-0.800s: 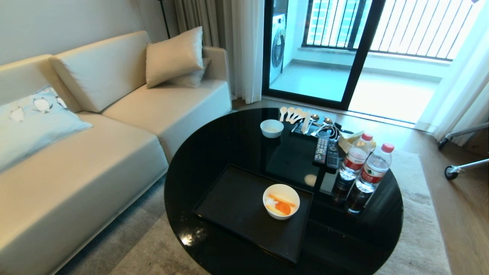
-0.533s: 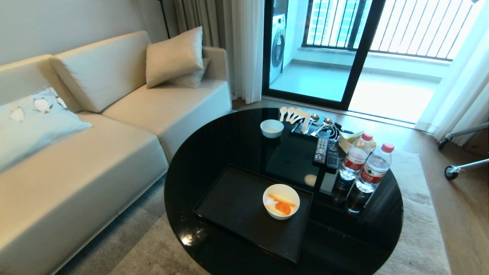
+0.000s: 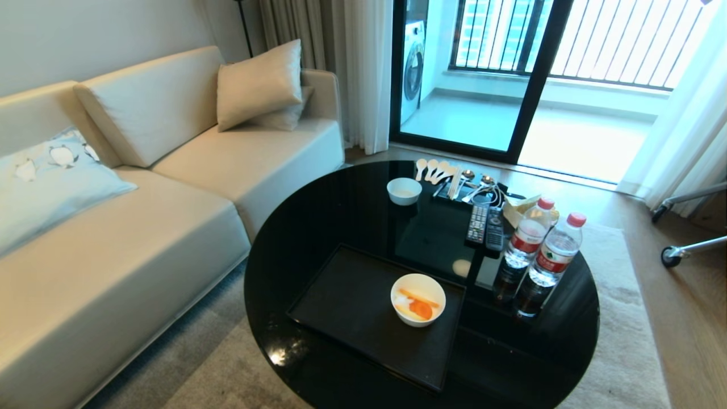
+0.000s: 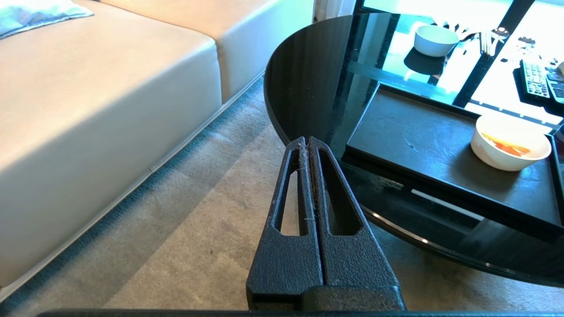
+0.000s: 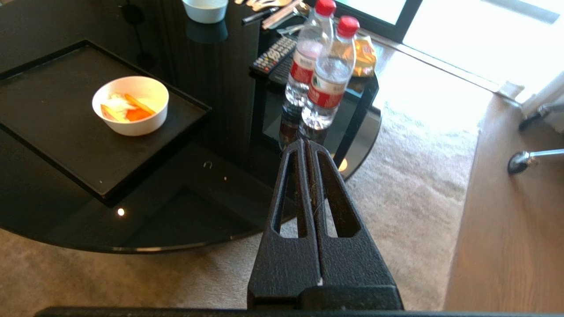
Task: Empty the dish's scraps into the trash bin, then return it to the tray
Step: Pick up the bowl with leftover food
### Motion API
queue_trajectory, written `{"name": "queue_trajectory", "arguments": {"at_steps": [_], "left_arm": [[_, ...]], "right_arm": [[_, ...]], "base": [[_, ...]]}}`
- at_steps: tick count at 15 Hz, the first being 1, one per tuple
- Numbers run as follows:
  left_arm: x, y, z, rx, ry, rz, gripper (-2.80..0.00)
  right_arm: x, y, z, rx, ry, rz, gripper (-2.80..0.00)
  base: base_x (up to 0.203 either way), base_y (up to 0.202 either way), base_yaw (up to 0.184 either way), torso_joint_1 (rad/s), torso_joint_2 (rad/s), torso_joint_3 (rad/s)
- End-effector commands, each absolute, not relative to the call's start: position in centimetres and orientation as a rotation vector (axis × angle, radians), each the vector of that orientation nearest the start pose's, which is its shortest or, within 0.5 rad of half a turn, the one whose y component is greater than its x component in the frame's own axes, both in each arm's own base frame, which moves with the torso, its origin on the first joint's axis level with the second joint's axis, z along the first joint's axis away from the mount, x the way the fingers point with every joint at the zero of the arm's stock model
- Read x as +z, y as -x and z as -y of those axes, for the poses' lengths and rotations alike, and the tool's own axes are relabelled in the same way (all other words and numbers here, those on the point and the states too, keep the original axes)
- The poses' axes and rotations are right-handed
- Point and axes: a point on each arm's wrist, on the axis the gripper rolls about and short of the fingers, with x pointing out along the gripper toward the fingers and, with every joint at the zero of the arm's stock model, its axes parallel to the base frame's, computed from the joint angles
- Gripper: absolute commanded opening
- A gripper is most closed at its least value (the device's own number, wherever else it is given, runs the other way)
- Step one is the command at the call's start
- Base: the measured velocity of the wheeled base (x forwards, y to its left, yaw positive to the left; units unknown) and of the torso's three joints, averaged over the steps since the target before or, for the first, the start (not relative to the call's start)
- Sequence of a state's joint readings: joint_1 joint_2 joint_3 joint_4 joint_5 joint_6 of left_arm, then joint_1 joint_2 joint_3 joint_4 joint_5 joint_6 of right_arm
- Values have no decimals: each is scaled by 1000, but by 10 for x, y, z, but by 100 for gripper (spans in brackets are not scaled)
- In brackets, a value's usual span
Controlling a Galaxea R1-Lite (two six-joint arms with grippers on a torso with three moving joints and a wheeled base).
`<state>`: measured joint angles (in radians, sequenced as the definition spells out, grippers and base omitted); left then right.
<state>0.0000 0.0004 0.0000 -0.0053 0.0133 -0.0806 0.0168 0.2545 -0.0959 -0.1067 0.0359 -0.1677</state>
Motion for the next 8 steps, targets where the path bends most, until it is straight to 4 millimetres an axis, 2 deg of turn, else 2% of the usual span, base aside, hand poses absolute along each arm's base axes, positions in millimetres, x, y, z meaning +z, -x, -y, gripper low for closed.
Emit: {"name": "queue_trajectory", "arguments": {"at_steps": [1,3,4,8], "left_arm": [[76,23,0,14,81,7,-280],[76,23,0,14,81,7,-280],[76,23,0,14,81,7,-280],[76,23,0,14,81,7,-280]], "right_arm": [[159,-26,-2,110,211,-114,-280],[193,-45,-4,187,274,-89,-280],[202,-53,-6,238,324,-83,-280],[218,-89,-12,382,442,-116,-280]], "base": [[0,0,0,0,0,0],[0,0,0,0,0,0],[0,0,0,0,0,0],[0,0,0,0,0,0]]}}
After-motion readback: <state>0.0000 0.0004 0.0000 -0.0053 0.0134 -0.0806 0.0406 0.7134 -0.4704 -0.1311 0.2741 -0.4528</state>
